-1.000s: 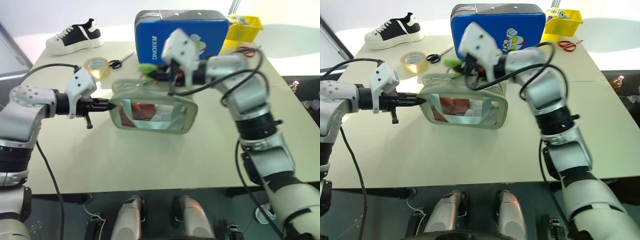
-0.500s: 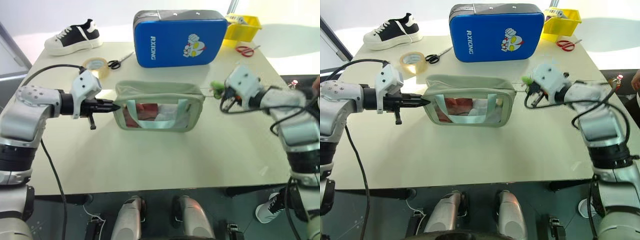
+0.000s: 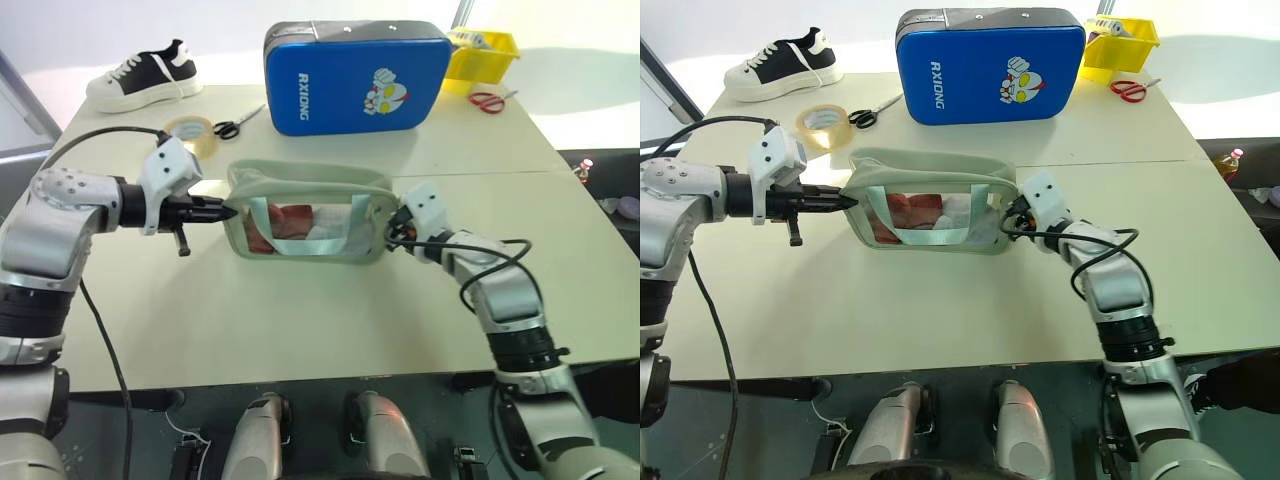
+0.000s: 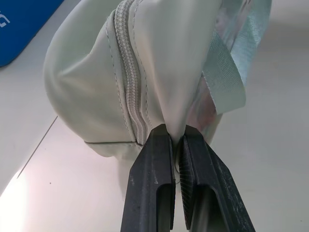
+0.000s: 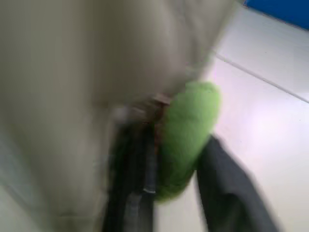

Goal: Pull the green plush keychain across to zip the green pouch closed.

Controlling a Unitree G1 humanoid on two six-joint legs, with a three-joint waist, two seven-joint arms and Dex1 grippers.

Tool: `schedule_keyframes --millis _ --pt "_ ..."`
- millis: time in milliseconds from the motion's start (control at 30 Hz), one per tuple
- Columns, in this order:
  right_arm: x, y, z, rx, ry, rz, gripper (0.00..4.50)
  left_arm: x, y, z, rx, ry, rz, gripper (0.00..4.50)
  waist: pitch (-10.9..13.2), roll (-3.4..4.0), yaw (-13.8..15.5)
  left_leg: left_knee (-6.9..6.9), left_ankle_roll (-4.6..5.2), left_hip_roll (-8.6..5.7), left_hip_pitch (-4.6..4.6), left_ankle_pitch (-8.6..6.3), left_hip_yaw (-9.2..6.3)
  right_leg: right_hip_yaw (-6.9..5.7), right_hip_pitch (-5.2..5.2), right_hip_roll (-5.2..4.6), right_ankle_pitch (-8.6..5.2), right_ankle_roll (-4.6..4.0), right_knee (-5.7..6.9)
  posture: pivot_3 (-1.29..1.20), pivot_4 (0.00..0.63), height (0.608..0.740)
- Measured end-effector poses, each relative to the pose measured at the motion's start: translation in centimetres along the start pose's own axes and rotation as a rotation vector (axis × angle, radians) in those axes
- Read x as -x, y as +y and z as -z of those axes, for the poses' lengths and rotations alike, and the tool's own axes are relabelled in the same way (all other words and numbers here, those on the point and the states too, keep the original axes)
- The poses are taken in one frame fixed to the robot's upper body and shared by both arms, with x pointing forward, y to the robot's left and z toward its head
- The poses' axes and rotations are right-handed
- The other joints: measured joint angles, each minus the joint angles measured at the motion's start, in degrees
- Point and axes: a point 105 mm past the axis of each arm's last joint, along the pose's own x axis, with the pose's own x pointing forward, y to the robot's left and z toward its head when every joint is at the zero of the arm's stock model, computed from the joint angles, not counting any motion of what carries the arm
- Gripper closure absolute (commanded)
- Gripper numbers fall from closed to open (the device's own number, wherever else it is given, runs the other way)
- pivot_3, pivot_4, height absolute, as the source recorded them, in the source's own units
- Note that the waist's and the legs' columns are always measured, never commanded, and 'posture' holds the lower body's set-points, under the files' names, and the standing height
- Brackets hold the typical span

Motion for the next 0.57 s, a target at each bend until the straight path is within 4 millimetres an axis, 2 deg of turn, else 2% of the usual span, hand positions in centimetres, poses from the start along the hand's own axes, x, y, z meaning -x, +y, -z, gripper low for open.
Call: schedule_keyframes --millis 33,67,167,233,367,467,567 --pt "0.4 -0.8 0.1 0.015 0.012 0.005 1.3 0.0 0.0 0.0 0.0 0.0 -0.001 4.5 0.0 0.0 -0.01 0.0 0.0 0.0 0.0 0.0 0.0 0.0 0.0 0.0 0.0 0.0 -0.01 0.0 0.15 0.74" --pt "1.2 -1.7 0.1 0.047 0.035 -0.003 0.8 0.0 0.0 0.0 -0.003 0.0 -0.002 4.13 0.03 0.04 0.01 0.0 0.0 -0.01 -0.01 0.0 0.0 0.0 -0.01 -0.01 -0.01 -0.01 -0.02 0.0 0.15 0.74" --pt "4.4 -4.6 -1.2 0.147 0.077 -0.063 0.78 0.2 0.0 0.1 -0.006 0.007 -0.007 3.08 0.08 0.13 0.02 -0.02 0.04 -0.03 -0.05 -0.02 0.0 0.01 -0.04 -0.03 -0.01 0.0 -0.07 0.0 0.15 0.74" --pt "6.5 -5.6 -3.9 0.18 0.036 -0.134 0.78 0.3 -0.1 0.3 0.001 0.012 -0.003 2.0 0.08 0.13 -0.17 -0.05 0.04 0.03 -0.04 -0.03 0.0 0.0 -0.05 0.02 -0.01 0.01 -0.11 0.0 0.15 0.74" --pt "8.8 -3.3 -9.4 0.221 -0.09 -0.344 0.78 0.6 -0.4 -0.1 0.044 -0.022 0.029 0.03 0.08 0.13 -0.43 -0.07 0.03 0.15 0.0 -0.03 0.0 -0.01 -0.05 0.04 -0.01 0.01 -0.12 0.0 0.15 0.74" --pt "9.3 -1.8 -11.1 0.203 -0.13 -0.438 0.78 1.3 0.2 -1.0 0.088 -0.06 0.011 0.03 0.09 0.13 0.02 -0.03 0.01 0.13 -0.06 -0.03 0.0 -0.02 -0.08 0.0 -0.01 0.0 -0.17 0.0 0.15 0.74" --pt "9.9 -0.7 -13.1 0.202 -0.174 -0.494 0.78 3.9 2.3 -3.1 0.097 -0.1 -0.075 0.03 0.1 0.11 0.22 -0.01 -0.04 0.09 -0.23 -0.07 -0.02 -0.05 -0.14 -0.04 0.0 -0.04 -0.35 0.0 0.15 0.74"
